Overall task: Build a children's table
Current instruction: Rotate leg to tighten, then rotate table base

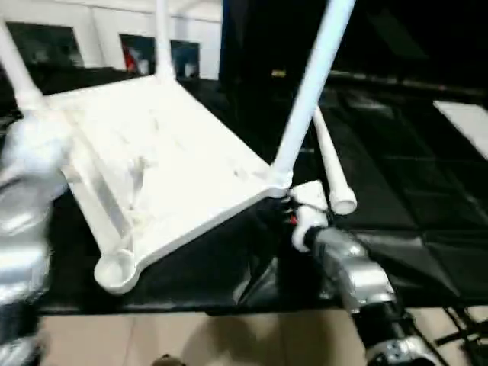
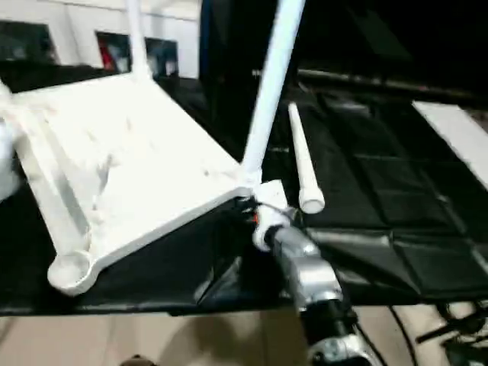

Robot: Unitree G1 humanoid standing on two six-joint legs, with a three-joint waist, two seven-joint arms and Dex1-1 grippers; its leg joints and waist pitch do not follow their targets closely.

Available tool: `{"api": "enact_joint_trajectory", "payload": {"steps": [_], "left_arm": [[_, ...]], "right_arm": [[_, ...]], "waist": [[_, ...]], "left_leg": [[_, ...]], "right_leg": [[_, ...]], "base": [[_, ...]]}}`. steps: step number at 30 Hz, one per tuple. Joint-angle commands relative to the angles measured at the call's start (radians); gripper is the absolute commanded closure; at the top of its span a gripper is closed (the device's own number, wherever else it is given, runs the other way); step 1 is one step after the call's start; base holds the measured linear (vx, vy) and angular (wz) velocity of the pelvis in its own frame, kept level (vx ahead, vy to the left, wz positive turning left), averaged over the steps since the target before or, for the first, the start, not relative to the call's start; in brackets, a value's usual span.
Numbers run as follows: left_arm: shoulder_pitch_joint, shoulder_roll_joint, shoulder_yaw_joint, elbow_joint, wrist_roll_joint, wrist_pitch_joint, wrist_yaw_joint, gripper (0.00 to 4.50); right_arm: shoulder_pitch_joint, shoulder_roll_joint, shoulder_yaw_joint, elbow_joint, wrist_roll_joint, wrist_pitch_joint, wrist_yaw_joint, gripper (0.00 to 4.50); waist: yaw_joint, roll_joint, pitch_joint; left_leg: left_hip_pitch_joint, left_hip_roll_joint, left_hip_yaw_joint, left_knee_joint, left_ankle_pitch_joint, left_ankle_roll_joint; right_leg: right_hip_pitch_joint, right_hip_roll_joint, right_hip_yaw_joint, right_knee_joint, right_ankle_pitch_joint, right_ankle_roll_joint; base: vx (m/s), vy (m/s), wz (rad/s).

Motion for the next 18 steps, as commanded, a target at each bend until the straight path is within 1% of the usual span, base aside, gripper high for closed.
{"api": "enact_joint_trajectory", "payload": {"steps": [1, 2, 3, 4, 5, 6, 7, 8, 9, 10, 11, 12, 13, 14, 15, 16, 17, 18], "left_arm": [[0.038, 0.012, -0.027, -0.043, -0.007, 0.077, -0.05, 3.45], [0.067, 0.021, -0.048, -0.053, -0.026, 0.116, -0.093, 3.53], [0.078, 0.021, -0.055, -0.061, -0.033, 0.129, -0.107, 3.66], [0.119, 0.028, -0.094, -0.09, -0.055, 0.177, -0.174, 3.78], [0.143, 0.033, -0.121, -0.107, -0.062, 0.201, -0.216, 3.83], [0.154, 0.034, -0.132, -0.114, -0.068, 0.207, -0.238, 3.87], [0.157, 0.032, -0.137, -0.116, -0.075, 0.221, -0.247, 3.94], [0.173, 0.049, -0.167, -0.128, -0.095, 0.249, -0.29, 4.14], [0.192, 0.069, -0.2, -0.145, -0.127, 0.281, -0.339, 4.21], [0.194, 0.072, -0.203, -0.148, -0.132, 0.287, -0.346, 4.28], [0.203, 0.079, -0.213, -0.159, -0.149, 0.305, -0.368, 4.36], [0.205, 0.085, -0.221, -0.163, -0.162, 0.319, -0.384, 4.45], [0.216, 0.103, -0.241, -0.167, -0.175, 0.32, -0.422, 4.49], [0.226, 0.117, -0.26, -0.18, -0.194, 0.323, -0.464, 4.5], [0.236, 0.128, -0.283, -0.203, -0.225, 0.337, -0.517, 4.5], [0.241, 0.134, -0.298, -0.221, -0.248, 0.322, -0.559, 4.5], [0.245, 0.141, -0.314, -0.237, -0.27, 0.304, -0.6, 4.5], [0.246, 0.148, -0.336, -0.254, -0.286, 0.292, -0.635, 4.5]], "right_arm": [[-0.027, -0.001, 0.001, 0.035, -0.015, 0.008, -0.013, 1.38], [-0.045, 0.006, 0.001, 0.062, -0.016, -0.001, -0.017, 1.42], [-0.051, 0.01, -0.001, 0.068, -0.015, -0.001, -0.019, 1.52], [-0.081, 0.023, -0.01, 0.107, -0.011, -0.011, -0.027, 1.65], [-0.101, 0.031, -0.016, 0.134, -0.008, -0.021, -0.032, 1.76], [-0.113, 0.035, -0.02, 0.153, -0.008, -0.03, -0.036, 1.83], [-0.128, 0.038, -0.024, 0.175, -0.007, -0.038, -0.041, 1.85], [-0.156, 0.044, -0.031, 0.22, -0.003, -0.053, -0.046, 1.97], [-0.198, 0.051, -0.038, 0.287, 0.0, -0.078, -0.055, 2.09], [-0.205, 0.052, -0.039, 0.298, 0.0, -0.082, -0.057, 2.2], [-0.226, 0.055, -0.042, 0.332, 0.0, -0.096, -0.059, 2.28], [-0.244, 0.058, -0.044, 0.361, 0.0, -0.108, -0.059, 2.34], [-0.268, 0.062, -0.049, 0.392, 0.0, -0.118, -0.063, 2.43], [-0.293, 0.066, -0.054, 0.426, -0.001, -0.129, -0.067, 2.53], [-0.33, 0.074, -0.062, 0.477, -0.002, -0.148, -0.073, 2.64], [-0.345, 0.077, -0.065, 0.498, -0.002, -0.155, -0.077, 2.72], [-0.359, 0.079, -0.068, 0.519, -0.003, -0.162, -0.081, 2.88], [-0.37, 0.079, -0.068, 0.528, -0.006, -0.166, -0.085, 2.88]], "waist": [[0.002, 0.034, -0.056], [0.002, 0.034, -0.055], [0.006, 0.035, -0.055], [0.01, 0.035, -0.056], [0.012, 0.046, -0.057], [0.014, 0.041, -0.057], [0.017, 0.041, -0.057], [0.019, 0.048, -0.059], [0.02, 0.06, -0.058], [0.017, 0.054, -0.058], [0.015, 0.052, -0.058], [0.016, 0.054, -0.056], [0.015, 0.077, -0.057], [0.012, 0.068, -0.054], [0.014, 0.075, -0.057], [0.013, 0.072, -0.056], [0.013, 0.074, -0.055], [0.015, 0.077, -0.055]], "left_leg": [[0.029, 0.024, -0.017, -0.081, -0.477, -0.063], [0.027, 0.023, -0.02, -0.082, -0.492, -0.067], [0.03, 0.023, -0.019, -0.082, -0.5, -0.068], [0.036, 0.023, -0.018, -0.08, -0.507, -0.071], [0.032, 0.024, -0.022, -0.083, -0.506, -0.075], [0.028, 0.024, -0.022, -0.084, -0.503, -0.077], [0.03, 0.024, -0.021, -0.084, -0.507, -0.076], [0.034, 0.022, -0.018, -0.082, -0.506, -0.083], [0.03, 0.021, -0.022, -0.083, -0.505, -0.085], [0.027, 0.021, -0.023, -0.084, -0.518, -0.088], [0.027, 0.021, -0.023, -0.085, -0.517, -0.087], [0.034, 0.02, -0.021, -0.082, -0.528, -0.087], [0.036, 0.02, -0.024, -0.081, -0.549, -0.096], [0.033, 0.019, -0.024, -0.082, -0.553, -0.093], [0.035, 0.02, -0.025, -0.079, -0.553, -0.093], [0.033, 0.02, -0.025, -0.079, -0.548, -0.091], [0.031, 0.019, -0.025, -0.079, -0.542, -0.09], [0.035, 0.02, -0.022, -0.078, -0.535, -0.087]], "right_leg": [[0.02, -0.052, 0.04, -0.076, -0.39, -0.117], [0.021, -0.053, 0.041, -0.078, -0.405, -0.114], [0.018, -0.051, 0.041, -0.079, -0.41, -0.111], [0.013, -0.052, 0.044, -0.078, -0.396, -0.115], [0.017, -0.054, 0.044, -0.075, -0.387, -0.12], [0.02, -0.053, 0.043, -0.075, -0.378, -0.124], [0.018, -0.052, 0.044, -0.075, -0.374, -0.126], [0.016, -0.05, 0.046, -0.073, -0.327, -0.138], [0.021, -0.049, 0.046, -0.068, -0.321, -0.141], [0.023, -0.051, 0.045, -0.068, -0.333, -0.145], [0.027, -0.049, 0.044, -0.07, -0.336, -0.143], [0.019, -0.049, 0.045, -0.073, -0.35, -0.144], [0.019, -0.05, 0.046, -0.073, -0.352, -0.147], [0.021, -0.048, 0.045, -0.075, -0.357, -0.146], [0.022, -0.052, 0.046, -0.07, -0.366, -0.155], [0.023, -0.05, 0.045, -0.07, -0.364, -0.158], [0.024, -0.051, 0.046, -0.07, -0.364, -0.161], [0.021, -0.049, 0.047, -0.07, -0.363, -0.163]], "base": [[0.0, 0.0, 0.0], [0.0, 0.0, 0.0], [0.0, 0.0, 0.0], [0.0, 0.0, 0.0], [0.0, 0.0, 0.0], [0.0, 0.0, 0.0], [0.0, 0.0, 0.0], [0.0, 0.0, 0.0], [0.0, 0.0, 0.0], [0.0, 0.0, 0.0], [0.0, 0.0, 0.0], [0.0, 0.0, 0.0], [0.0, 0.0, 0.0], [0.0, 0.0, 0.0], [0.0, 0.0, 0.0], [0.0, 0.0, 0.0], [0.0, 0.0, 0.0], [0.0, 0.0, 0.0]]}}
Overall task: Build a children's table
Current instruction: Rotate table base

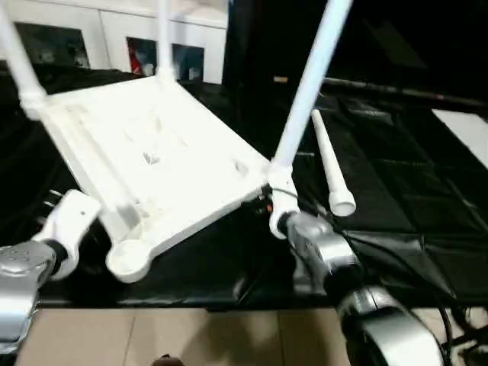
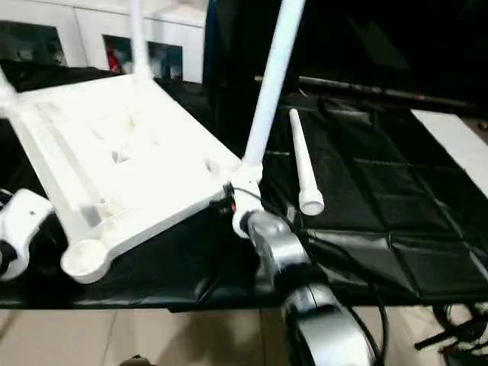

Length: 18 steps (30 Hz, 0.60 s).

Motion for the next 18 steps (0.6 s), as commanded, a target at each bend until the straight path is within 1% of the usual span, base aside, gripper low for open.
{"api": "enact_joint_trajectory", "payload": {"steps": [1, 2, 3, 4, 5, 6, 7, 8, 9, 10, 11, 12, 13, 14, 15, 16, 17, 18], "left_arm": [[0.006, -0.001, -0.091, -0.058, -0.066, -0.028, -0.11, 4.5], [0.004, 0.0, -0.1, -0.06, -0.071, -0.033, -0.121, 4.5], [-0.012, -0.005, -0.133, -0.061, -0.081, -0.049, -0.152, 4.5], [-0.03, -0.012, -0.158, -0.055, -0.093, -0.057, -0.171, 4.5], [-0.038, -0.016, -0.168, -0.052, -0.098, -0.06, -0.179, 4.5], [-0.054, -0.022, -0.186, -0.041, -0.098, -0.066, -0.184, 4.5], [-0.076, -0.032, -0.204, -0.017, -0.089, -0.082, -0.183, 4.5], [-0.131, -0.066, -0.234, 0.054, -0.063, -0.133, -0.175, 4.5], [-0.167, -0.092, -0.252, 0.108, -0.043, -0.179, -0.168, 4.5], [-0.211, -0.121, -0.271, 0.172, -0.025, -0.219, -0.161, 4.5], [-0.245, -0.143, -0.284, 0.223, -0.012, -0.248, -0.155, 4.5], [-0.266, -0.157, -0.292, 0.256, -0.003, -0.268, -0.15, 4.5], [-0.301, -0.177, -0.302, 0.312, 0.01, -0.305, -0.138, 4.5], [-0.356, -0.214, -0.308, 0.406, 0.028, -0.354, -0.105, 4.5], [-0.409, -0.247, -0.314, 0.497, 0.041, -0.403, -0.073, 4.5], [-0.453, -0.272, -0.317, 0.573, 0.052, -0.439, -0.04, 4.5], [-0.48, -0.287, -0.318, 0.619, 0.059, -0.459, -0.02, 4.5], [-0.509, -0.301, -0.32, 0.672, 0.064, -0.483, 0.002, 4.5]], "right_arm": [[-0.042, 0.006, -0.006, 0.025, 0.007, -0.031, -0.008, 2.99], [-0.046, 0.005, -0.006, 0.03, 0.006, -0.033, -0.008, 3.07], [-0.052, 0.0, -0.004, 0.03, 0.007, -0.036, -0.001, 3.21], [-0.057, -0.006, -0.003, 0.035, 0.005, -0.043, 0.011, 3.21], [-0.059, -0.008, -0.003, 0.037, 0.004, -0.046, 0.016, 3.31], [-0.061, -0.012, -0.002, 0.041, 0.002, -0.053, 0.027, 3.44], [-0.058, -0.018, -0.001, 0.038, 0.001, -0.057, 0.041, 3.53], [-0.048, -0.033, -0.004, 0.021, 0.002, -0.061, 0.07, 3.57], [-0.032, -0.046, -0.004, -0.01, 0.005, -0.054, 0.086, 3.67], [-0.012, -0.063, -0.005, -0.05, 0.007, -0.047, 0.094, 3.67], [0.005, -0.077, -0.006, -0.087, 0.008, -0.038, 0.095, 3.81], [0.02, -0.086, -0.005, -0.12, 0.009, -0.027, 0.093, 3.81], [0.04, -0.1, -0.006, -0.168, 0.011, -0.009, 0.091, 3.81], [0.081, -0.123, -0.009, -0.26, 0.011, 0.025, 0.084, 3.81], [0.118, -0.144, -0.011, -0.341, 0.011, 0.056, 0.08, 3.81], [0.15, -0.161, -0.014, -0.411, 0.014, 0.084, 0.08, 3.81], [0.166, -0.172, -0.017, -0.446, 0.016, 0.099, 0.081, 3.81], [0.187, -0.181, -0.021, -0.491, 0.018, 0.118, 0.084, 3.81]], "waist": [[-0.004, 0.047, -0.063], [-0.005, 0.047, -0.063], [-0.006, 0.054, -0.063], [-0.006, 0.056, -0.063], [-0.007, 0.055, -0.064], [-0.01, 0.055, -0.065], [-0.012, 0.058, -0.067], [-0.017, 0.069, -0.067], [-0.015, 0.068, -0.069], [-0.017, 0.076, -0.068], [-0.015, 0.082, -0.07], [-0.017, 0.071, -0.074], [-0.015, 0.097, -0.075], [-0.022, 0.105, -0.073], [-0.021, 0.117, -0.076], [-0.022, 0.097, -0.075], [-0.022, 0.1, -0.075], [-0.022, 0.098, -0.08]], "left_leg": [[0.031, 0.021, -0.016, -0.08, -0.532, -0.086], [0.03, 0.021, -0.015, -0.08, -0.53, -0.085], [0.03, 0.021, -0.015, -0.081, -0.531, -0.087], [0.029, 0.02, -0.015, -0.081, -0.529, -0.088], [0.028, 0.02, -0.015, -0.081, -0.526, -0.089], [0.023, 0.019, -0.016, -0.082, -0.51, -0.089], [0.024, 0.019, -0.013, -0.08, -0.502, -0.089], [0.025, 0.015, -0.011, -0.078, -0.491, -0.086], [0.026, 0.016, -0.01, -0.076, -0.486, -0.087], [0.023, 0.015, -0.011, -0.076, -0.472, -0.087], [0.027, 0.013, -0.009, -0.073, -0.465, -0.085], [0.027, 0.013, -0.007, -0.072, -0.452, -0.079], [0.023, 0.011, -0.01, -0.069, -0.423, -0.081], [0.019, 0.007, -0.009, -0.067, -0.396, -0.076], [0.028, 0.009, -0.006, -0.065, -0.406, -0.077], [0.029, 0.005, -0.003, -0.059, -0.409, -0.064], [0.023, -0.001, 0.0, -0.057, -0.387, -0.052], [0.008, -0.001, -0.005, -0.059, -0.334, -0.046]], "right_leg": [[0.018, -0.053, 0.044, -0.077, -0.36, -0.162], [0.018, -0.052, 0.044, -0.076, -0.359, -0.164], [0.02, -0.051, 0.044, -0.075, -0.356, -0.163], [0.021, -0.049, 0.043, -0.074, -0.357, -0.158], [0.022, -0.049, 0.043, -0.074, -0.352, -0.157], [0.028, -0.049, 0.043, -0.07, -0.339, -0.158], [0.027, -0.048, 0.044, -0.071, -0.332, -0.159], [0.027, -0.044, 0.044, -0.073, -0.319, -0.155], [0.027, -0.045, 0.045, -0.072, -0.309, -0.159], [0.031, -0.043, 0.046, -0.07, -0.294, -0.16], [0.03, -0.043, 0.046, -0.073, -0.291, -0.155], [0.035, -0.042, 0.046, -0.075, -0.277, -0.157], [0.039, -0.042, 0.047, -0.065, -0.251, -0.162], [0.043, -0.036, 0.046, -0.068, -0.22, -0.16], [0.038, -0.035, 0.046, -0.072, -0.218, -0.158], [0.041, -0.033, 0.047, -0.074, -0.241, -0.154], [0.048, -0.032, 0.048, -0.082, -0.294, -0.129], [0.061, -0.038, 0.049, -0.076, -0.298, -0.117]], "base": [[0.0, 0.0, 0.0], [0.0, 0.0, 0.0], [0.0, 0.0, 0.0], [0.0, 0.0, 0.0], [0.0, 0.0, 0.0], [0.0, 0.0, 0.0], [0.0, 0.0, 0.0], [0.0, 0.0, 0.0], [0.0, 0.0, 0.0], [0.0, 0.0, 0.0], [0.0, 0.0, 0.0], [0.0, 0.0, 0.0], [0.0, 0.0, 0.0], [0.0, 0.0, 0.0], [0.0, 0.0, 0.0], [0.0, 0.0, 0.0], [0.0, 0.0, 0.0], [0.0, 0.0, 0.0]]}}
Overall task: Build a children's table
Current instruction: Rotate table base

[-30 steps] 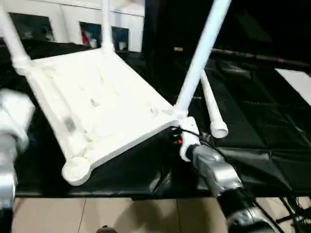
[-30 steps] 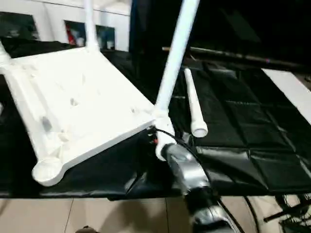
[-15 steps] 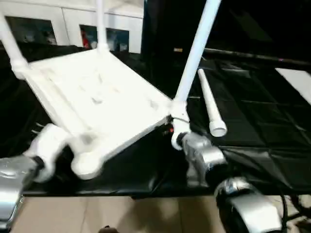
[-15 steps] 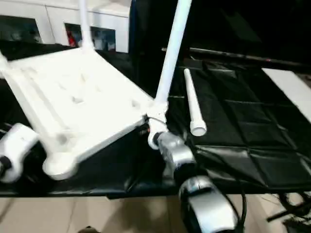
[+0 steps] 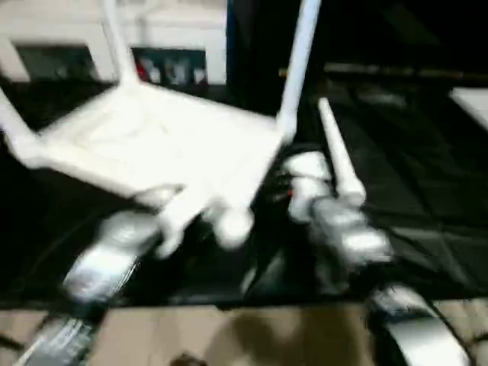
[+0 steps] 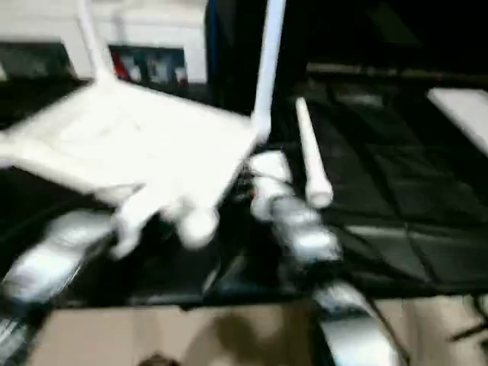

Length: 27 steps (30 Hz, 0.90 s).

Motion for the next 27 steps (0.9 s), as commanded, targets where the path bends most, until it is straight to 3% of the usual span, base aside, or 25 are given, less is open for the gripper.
{"api": "enact_joint_trajectory", "payload": {"steps": [1, 2, 3, 4, 5, 6, 7, 8, 10, 11, 12, 13, 14, 15, 17, 18, 19, 20, 21, 22, 23, 24, 25, 26, 27], "left_arm": [[-0.046, -0.009, 0.008, 0.073, 0.024, -0.063, 0.059, 4.5], [-0.075, -0.021, 0.007, 0.129, 0.035, -0.1, 0.086, 4.5], [-0.108, -0.034, 0.012, 0.186, 0.046, -0.133, 0.128, 4.5], [-0.135, -0.045, 0.021, 0.233, 0.054, -0.174, 0.173, 4.5], [-0.153, -0.065, 0.053, 0.253, 0.039, -0.211, 0.219, 4.5], [-0.153, -0.065, 0.053, 0.253, 0.039, -0.211, 0.219, 4.5], [-0.154, -0.068, 0.058, 0.257, 0.036, -0.218, 0.222, 4.5], [-0.14, -0.084, 0.092, 0.229, 0.006, -0.25, 0.229, 4.5], [-0.055, -0.123, 0.19, 0.089, -0.091, -0.281, 0.242, 4.5], [0.064, -0.17, 0.295, -0.114, -0.16, -0.152, 0.336, 4.5], [0.071, -0.173, 0.302, -0.127, -0.164, -0.143, 0.343, 4.5], [0.124, -0.189, 0.331, -0.203, -0.167, -0.156, 0.402, 4.5], [0.188, -0.206, 0.348, -0.286, -0.15, -0.179, 0.467, 4.5], [0.203, -0.211, 0.351, -0.305, -0.139, -0.19, 0.488, 4.5], [0.239, -0.244, 0.365, -0.344, -0.116, -0.227, 0.576, 4.5], [0.24, -0.246, 0.366, -0.344, -0.115, -0.226, 0.581, 4.5], [0.247, -0.255, 0.367, -0.35, -0.064, -0.255, 0.634, 4.5], [0.25, -0.259, 0.367, -0.354, -0.049, -0.26, 0.648, 4.5], [0.254, -0.263, 0.368, -0.362, -0.029, -0.267, 0.666, 4.5], [0.265, -0.27, 0.357, -0.405, 0.003, -0.212, 0.693, 4.5], [0.267, -0.273, 0.351, -0.427, 0.015, -0.199, 0.71, 4.5], [0.269, -0.276, 0.34, -0.448, 0.013, -0.18, 0.717, 4.5], [0.269, -0.276, 0.34, -0.448, 0.013, -0.18, 0.717, 4.5], [0.27, -0.28, 0.337, -0.461, 0.002, -0.165, 0.719, 4.5], [0.267, -0.275, 0.329, -0.468, 0.0, -0.135, 0.717, 4.5]], "right_arm": [[0.02, -0.016, -0.014, -0.078, 0.016, 0.044, -0.001, 3.81], [0.039, -0.025, -0.02, -0.119, 0.014, 0.061, -0.002, 3.81], [0.064, -0.034, -0.03, -0.171, 0.016, 0.087, -0.007, 3.81], [0.091, -0.039, -0.039, -0.224, 0.016, 0.112, -0.015, 3.81], [0.129, -0.045, -0.056, -0.29, 0.014, 0.136, -0.033, 3.81], [0.129, -0.045, -0.056, -0.29, 0.014, 0.136, -0.033, 3.81], [0.134, -0.046, -0.057, -0.3, 0.014, 0.14, -0.036, 3.81], [0.159, -0.047, -0.064, -0.343, 0.01, 0.167, -0.059, 3.81], [0.211, -0.041, -0.076, -0.438, 0.013, 0.23, -0.102, 3.81], [0.262, -0.037, -0.08, -0.514, -0.006, 0.227, -0.133, 3.81], [0.266, -0.037, -0.08, -0.518, -0.008, 0.226, -0.135, 3.81], [0.295, -0.038, -0.075, -0.554, -0.007, 0.213, -0.128, 3.81], [0.326, -0.023, -0.086, -0.583, 0.016, 0.194, -0.126, 3.81], [0.332, -0.016, -0.093, -0.587, 0.027, 0.19, -0.126, 3.81], [0.336, -0.004, -0.091, -0.595, 0.033, 0.167, -0.126, 3.81], [0.335, -0.005, -0.09, -0.595, 0.032, 0.167, -0.125, 3.81], [0.322, -0.002, -0.068, -0.592, 0.031, 0.169, -0.117, 3.81], [0.317, -0.002, -0.061, -0.59, 0.027, 0.166, -0.118, 3.81], [0.311, -0.003, -0.05, -0.586, 0.019, 0.161, -0.119, 3.81], [0.296, 0.009, -0.039, -0.574, 0.013, 0.154, -0.135, 3.81], [0.29, 0.02, -0.044, -0.566, 0.009, 0.154, -0.156, 3.81], [0.287, 0.025, -0.039, -0.559, 0.003, 0.151, -0.159, 3.81], [0.287, 0.025, -0.039, -0.559, 0.003, 0.151, -0.159, 3.81], [0.288, 0.037, -0.045, -0.554, 0.013, 0.152, -0.16, 3.81], [0.284, 0.043, -0.041, -0.547, 0.021, 0.16, -0.156, 3.81]], "waist": [[-0.01, 0.023, -0.084], [-0.015, 0.019, -0.085], [-0.029, 0.026, -0.081], [-0.028, 0.021, -0.086], [-0.038, 0.033, -0.089], [-0.045, 0.025, -0.091], [-0.045, 0.025, -0.091], [-0.053, 0.037, -0.092], [-0.058, 0.038, -0.091], [-0.061, 0.027, -0.092], [-0.062, 0.019, -0.09], [-0.066, 0.011, -0.088], [-0.063, 0.014, -0.088], [-0.066, 0.003, -0.085], [-0.065, 0.009, -0.076], [-0.064, 0.006, -0.075], [-0.062, 0.012, -0.074], [-0.062, 0.024, -0.06], [-0.07, 0.042, -0.069], [-0.078, 0.046, -0.074], [-0.099, 0.056, -0.067], [-0.102, 0.059, -0.066], [-0.097, 0.048, -0.064], [-0.1, 0.046, -0.069], [-0.077, 0.033, -0.058]], "left_leg": [[0.008, -0.002, -0.006, -0.067, -0.324, -0.048], [0.009, 0.003, -0.005, -0.067, -0.327, -0.049], [0.003, -0.008, -0.006, -0.063, -0.322, -0.044], [0.008, -0.004, -0.005, -0.062, -0.319, -0.043], [-0.001, -0.008, -0.008, -0.059, -0.284, -0.031], [-0.003, -0.006, -0.008, -0.056, -0.269, -0.023], [-0.003, -0.006, -0.008, -0.056, -0.269, -0.023], [0.0, -0.002, -0.008, -0.054, -0.27, -0.014], [-0.002, -0.001, -0.007, -0.053, -0.273, -0.001], [-0.009, 0.01, -0.008, -0.054, -0.25, 0.009], [-0.008, 0.013, -0.004, -0.055, -0.24, 0.019], [-0.005, 0.007, 0.001, -0.052, -0.268, 0.039], [-0.005, 0.009, 0.0, -0.052, -0.271, 0.044], [-0.007, 0.01, 0.001, -0.054, -0.28, 0.048], [0.008, 0.008, -0.001, -0.059, -0.359, 0.033], [0.011, 0.009, -0.003, -0.06, -0.375, 0.022], [0.02, 0.012, -0.008, -0.061, -0.406, 0.002], [-0.042, 0.015, -0.073, -0.114, -0.5, 0.026], [-0.022, 0.056, -0.131, -0.128, -0.614, 0.013], [-0.008, 0.081, -0.169, -0.139, -0.645, 0.012], [-0.002, 0.107, -0.236, -0.169, -0.662, 0.038], [0.006, 0.105, -0.259, -0.172, -0.656, 0.054], [0.004, 0.083, -0.285, -0.171, -0.642, 0.083], [0.039, 0.14, -0.227, -0.155, -0.607, 0.082], [0.009, 0.097, -0.16, -0.147, -0.6, 0.093]], "right_leg": [[0.056, -0.045, 0.04, -0.081, -0.308, -0.113], [0.053, -0.047, 0.04, -0.085, -0.309, -0.113], [0.058, -0.036, 0.034, -0.091, -0.32, -0.103], [0.057, -0.039, 0.035, -0.092, -0.314, -0.101], [0.065, -0.037, 0.033, -0.088, -0.28, -0.105], [0.066, -0.039, 0.031, -0.085, -0.251, -0.124], [0.066, -0.039, 0.031, -0.085, -0.251, -0.124], [0.061, -0.038, 0.029, -0.085, -0.228, -0.16], [0.063, -0.04, 0.026, -0.083, -0.223, -0.188], [0.074, -0.047, 0.027, -0.071, -0.19, -0.214], [0.069, -0.046, 0.027, -0.075, -0.185, -0.222], [0.058, -0.039, 0.023, -0.085, -0.263, -0.205], [0.058, -0.044, 0.024, -0.088, -0.323, -0.173], [0.052, -0.041, 0.024, -0.095, -0.356, -0.155], [0.033, -0.036, 0.018, -0.114, -0.503, -0.094], [0.029, -0.031, 0.014, -0.117, -0.524, -0.079], [0.022, -0.019, 0.007, -0.126, -0.528, -0.053], [0.07, -0.024, -0.048, -0.093, -0.489, -0.066], [0.07, -0.026, -0.055, -0.072, -0.37, -0.093], [0.065, -0.017, -0.057, -0.042, -0.276, -0.133], [0.055, 0.003, -0.058, 0.023, -0.193, -0.186], [0.045, 0.012, -0.053, 0.049, -0.202, -0.2], [0.037, 0.011, -0.027, 0.071, -0.228, -0.225], [0.013, -0.005, -0.008, 0.063, -0.205, -0.223], [0.026, -0.016, 0.007, 0.032, -0.206, -0.275]], "base": [[0.0, 0.0, 0.0], [0.0, 0.0, 0.0], [0.0, 0.0, 0.0], [0.0, 0.0, 0.0], [0.0, 0.0, 0.0], [0.0, 0.0, 0.0], [0.0, 0.0, 0.0], [0.0, 0.0, 0.0], [0.0, 0.0, 0.0], [0.0, 0.0, 0.0], [0.0, 0.0, 0.0], [0.0, 0.0, 0.0], [0.0, 0.0, 0.0], [0.0, 0.0, 0.0], [0.0, 0.0, 0.0], [0.0, 0.0, 0.0], [-0.056, -0.003, 0.07], [-0.037, -0.021, 0.35], [-0.037, -0.021, 0.35], [0.011, -0.053, 0.55], [0.009, -0.096, 0.52], [0.009, -0.096, 0.52], [0.009, -0.157, 0.6], [0.032, -0.255, 0.5], [0.032, -0.255, 0.5]]}}
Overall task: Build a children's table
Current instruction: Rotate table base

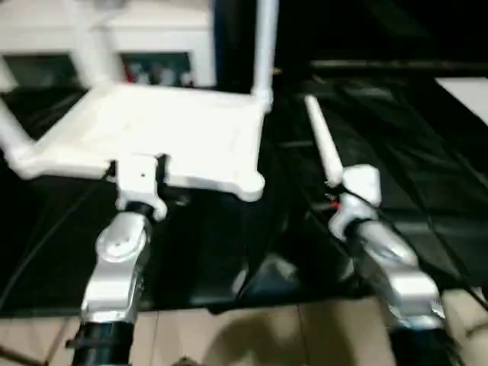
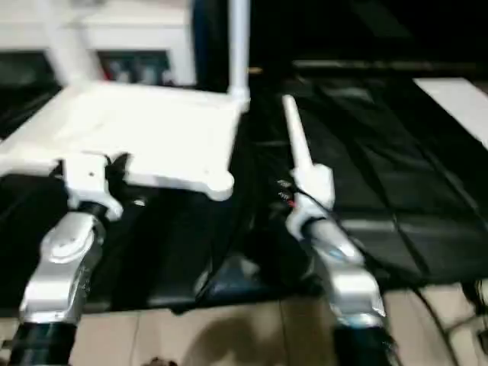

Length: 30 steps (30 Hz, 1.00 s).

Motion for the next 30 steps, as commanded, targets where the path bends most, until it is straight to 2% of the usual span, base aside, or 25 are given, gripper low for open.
{"api": "enact_joint_trajectory", "payload": {"steps": [1, 2, 3, 5, 6, 7, 8, 9, 11, 14, 15, 16, 18, 19, 20, 21, 22, 23, 24, 25, 26, 27, 28, 29, 30], "left_arm": [[-0.007, 0.004, -0.034, -0.02, -0.006, 0.038, -0.009, 4.5], [-0.011, 0.004, -0.024, -0.018, -0.018, 0.046, -0.009, 4.5], [-0.012, 0.004, -0.022, -0.018, -0.019, 0.047, -0.009, 4.5], [-0.016, 0.008, -0.008, -0.012, -0.026, 0.069, -0.018, 4.5], [-0.016, 0.016, -0.003, -0.012, -0.031, 0.079, -0.028, 4.5], [-0.015, 0.022, -0.004, -0.013, -0.033, 0.088, -0.037, 4.5], [-0.014, 0.03, -0.007, -0.015, -0.031, 0.096, -0.045, 4.5], [-0.012, 0.029, -0.005, -0.017, -0.031, 0.1, -0.042, 4.5], [-0.006, 0.03, -0.006, -0.033, -0.041, 0.12, -0.035, 4.5], [0.0, 0.025, -0.002, -0.041, -0.055, 0.129, -0.032, 4.5], [0.002, 0.024, 0.0, -0.043, -0.057, 0.132, -0.031, 4.5], [0.007, 0.026, 0.002, -0.046, -0.062, 0.14, -0.035, 4.5], [0.009, 0.028, 0.007, -0.045, -0.064, 0.142, -0.034, 4.5], [0.011, 0.03, 0.011, -0.048, -0.066, 0.145, -0.032, 4.5], [0.011, 0.031, 0.014, -0.049, -0.068, 0.147, -0.033, 4.5], [0.012, 0.036, 0.024, -0.051, -0.075, 0.153, -0.034, 4.5], [0.012, 0.036, 0.024, -0.051, -0.075, 0.153, -0.034, 4.5], [0.012, 0.041, 0.028, -0.05, -0.078, 0.156, -0.037, 4.5], [0.013, 0.044, 0.028, -0.051, -0.082, 0.157, -0.037, 4.5], [0.013, 0.045, 0.03, -0.05, -0.085, 0.158, -0.036, 4.5], [0.014, 0.048, 0.03, -0.052, -0.085, 0.161, -0.037, 4.5], [0.015, 0.051, 0.031, -0.052, -0.086, 0.163, -0.039, 4.5], [0.015, 0.051, 0.031, -0.052, -0.086, 0.163, -0.039, 4.5], [0.014, 0.055, 0.032, -0.052, -0.086, 0.17, -0.047, 4.5], [0.011, 0.059, 0.032, -0.051, -0.088, 0.176, -0.052, 4.5]], "right_arm": [[0.0, 0.003, -0.009, 0.025, 0.024, 0.007, 0.01, 3.81], [-0.003, 0.007, -0.006, 0.03, 0.031, 0.007, 0.018, 3.81], [-0.003, 0.007, -0.005, 0.031, 0.032, 0.007, 0.019, 3.81], [-0.009, 0.013, 0.002, 0.043, 0.047, 0.015, 0.035, 3.81], [-0.019, 0.014, 0.014, 0.066, 0.044, 0.018, 0.041, 3.81], [-0.026, 0.008, 0.032, 0.083, 0.031, 0.014, 0.048, 3.81], [-0.032, -0.001, 0.054, 0.101, 0.01, 0.004, 0.054, 3.81], [-0.032, -0.003, 0.062, 0.109, 0.006, 0.002, 0.06, 3.81], [-0.033, 0.001, 0.07, 0.122, 0.009, -0.004, 0.07, 3.81], [-0.036, 0.003, 0.075, 0.129, 0.01, -0.014, 0.075, 3.81], [-0.034, 0.011, 0.069, 0.128, 0.018, -0.013, 0.072, 3.81], [-0.034, 0.016, 0.064, 0.129, 0.025, -0.013, 0.071, 3.81], [-0.036, 0.014, 0.067, 0.134, 0.023, -0.014, 0.071, 3.81], [-0.036, 0.014, 0.068, 0.136, 0.021, -0.018, 0.068, 3.81], [-0.035, 0.015, 0.066, 0.135, 0.023, -0.017, 0.065, 3.81], [-0.034, 0.02, 0.057, 0.131, 0.025, -0.03, 0.048, 3.81], [-0.034, 0.02, 0.057, 0.131, 0.025, -0.03, 0.048, 3.81], [-0.035, 0.024, 0.047, 0.129, 0.022, -0.028, 0.026, 3.81], [-0.036, 0.028, 0.038, 0.128, 0.023, -0.026, 0.016, 3.81], [-0.038, 0.033, 0.026, 0.127, 0.024, -0.02, -0.001, 3.81], [-0.039, 0.039, 0.012, 0.126, 0.025, -0.016, -0.017, 3.81], [-0.039, 0.045, -0.003, 0.122, 0.03, -0.014, -0.031, 3.81], [-0.039, 0.045, -0.003, 0.122, 0.03, -0.014, -0.031, 3.81], [-0.036, 0.047, -0.015, 0.112, 0.034, -0.013, -0.051, 3.81], [-0.033, 0.045, -0.02, 0.104, 0.037, -0.011, -0.063, 3.81]], "waist": [[0.004, -0.004, -0.045], [0.051, -0.046, -0.047], [0.069, -0.039, -0.057], [0.098, -0.032, -0.058], [0.105, -0.008, -0.064], [0.097, 0.006, -0.071], [0.088, 0.007, -0.072], [0.1, 0.021, -0.079], [0.089, 0.0, -0.04], [0.092, 0.035, -0.032], [0.081, 0.077, -0.046], [0.082, 0.069, -0.041], [0.067, 0.054, -0.031], [0.058, 0.028, -0.033], [0.067, 0.005, -0.038], [0.134, -0.025, -0.062], [0.134, -0.025, -0.062], [0.155, -0.026, -0.076], [0.143, -0.008, -0.078], [0.142, 0.016, -0.088], [0.112, 0.065, -0.104], [0.081, 0.072, -0.1], [0.05, 0.092, -0.119], [0.049, 0.07, -0.124], [0.052, 0.052, -0.114]], "left_leg": [[0.044, -0.039, 0.07, 0.002, -0.536, 0.102], [0.017, -0.095, 0.123, 0.194, -0.315, 0.16], [-0.043, -0.081, 0.104, 0.179, -0.235, 0.167], [-0.013, -0.07, 0.078, 0.071, -0.147, 0.172], [0.003, -0.049, 0.066, 0.044, -0.143, 0.185], [0.018, -0.026, 0.051, 0.014, -0.133, 0.202], [-0.035, -0.014, -0.004, -0.016, -0.168, 0.243], [0.002, -0.004, -0.009, -0.007, -0.23, 0.221], [0.05, -0.058, 0.079, 0.086, -0.276, 0.163], [0.089, -0.014, 0.111, 0.073, -0.365, 0.178], [0.131, 0.102, 0.072, -0.009, -0.583, 0.148], [0.135, 0.205, 0.009, -0.129, -0.856, 0.088], [0.178, 0.16, 0.059, -0.134, -0.988, 0.057], [0.199, 0.076, 0.107, -0.086, -0.919, 0.054], [0.163, 0.012, 0.138, -0.045, -0.801, 0.067], [0.022, -0.04, 0.12, 0.116, -0.288, 0.169], [0.022, -0.04, 0.12, 0.116, -0.288, 0.169], [-0.057, -0.066, 0.088, 0.145, -0.087, 0.212], [-0.076, -0.059, 0.077, 0.118, -0.013, 0.212], [-0.063, -0.047, 0.073, 0.078, 0.036, 0.209], [0.019, -0.014, 0.056, 0.002, 0.149, 0.225], [0.078, 0.031, -0.009, -0.017, 0.164, 0.375], [0.205, 0.1, -0.093, -0.012, 0.215, 0.512], [0.221, 0.13, -0.117, 0.015, 0.346, 0.605], [0.196, 0.132, 0.017, 0.011, 0.39, 0.379]], "right_leg": [[-0.027, -0.071, 0.069, -0.18, -0.265, -0.272], [0.003, -0.127, 0.1, -0.241, -0.557, -0.212], [0.067, -0.146, 0.142, -0.204, -0.534, -0.158], [0.069, -0.146, 0.156, -0.188, -0.391, 0.176], [0.07, -0.151, 0.148, -0.191, -0.33, 0.186], [0.065, -0.1, 0.111, -0.176, -0.231, 0.217], [0.11, -0.141, 0.035, -0.159, -0.22, 0.193], [0.09, -0.16, 0.034, -0.17, -0.3, 0.175], [0.077, -0.204, -0.034, -0.276, -0.761, 0.161], [0.111, -0.193, -0.131, -0.312, -0.795, 0.196], [0.104, -0.104, -0.107, -0.213, -0.64, 0.184], [0.073, -0.067, -0.04, 0.014, -0.236, 0.094], [0.014, -0.075, 0.024, 0.037, -0.149, 0.015], [0.002, -0.09, 0.058, -0.059, -0.215, -0.012], [0.039, -0.108, 0.09, -0.124, -0.276, -0.035], [0.191, -0.226, 0.218, -0.204, -0.474, -0.043], [0.191, -0.226, 0.218, -0.204, -0.474, -0.043], [0.227, -0.176, 0.2, -0.18, -0.233, -0.043], [0.227, -0.144, 0.159, -0.17, -0.051, -0.057], [0.223, -0.122, 0.129, -0.162, 0.015, -0.047], [0.185, -0.041, 0.041, -0.122, 0.089, 0.035], [0.121, 0.004, 0.008, -0.052, 0.056, 0.089], [-0.011, -0.002, 0.007, 0.035, -0.092, 0.122], [-0.055, -0.035, 0.033, 0.075, -0.183, 0.139], [-0.113, -0.063, 0.046, 0.097, -0.012, 0.202]], "base": [[-0.004, -0.29, 0.26], [0.02, -0.229, 0.0], [0.02, -0.229, 0.0], [0.006, -0.171, 0.14], [-0.023, -0.159, 0.24], [-0.026, -0.148, 0.1], [-0.018, -0.12, 0.31], [-0.018, -0.12, 0.31], [-0.004, -0.072, 0.6], [0.022, -0.03, 0.52], [0.04, 0.008, 0.41], [0.081, 0.03, 0.15], [0.114, -0.032, 0.17], [0.124, -0.093, 0.15], [0.152, -0.07, 0.03], [0.152, -0.07, 0.03], [0.156, -0.053, 0.05], [0.149, -0.038, 0.14], [0.149, -0.038, 0.14], [0.173, 0.012, 0.15], [0.216, 0.044, -0.01], [0.216, 0.044, -0.01], [0.226, 0.012, -0.11], [0.099, 0.017, -0.24], [0.099, 0.017, -0.24]]}}
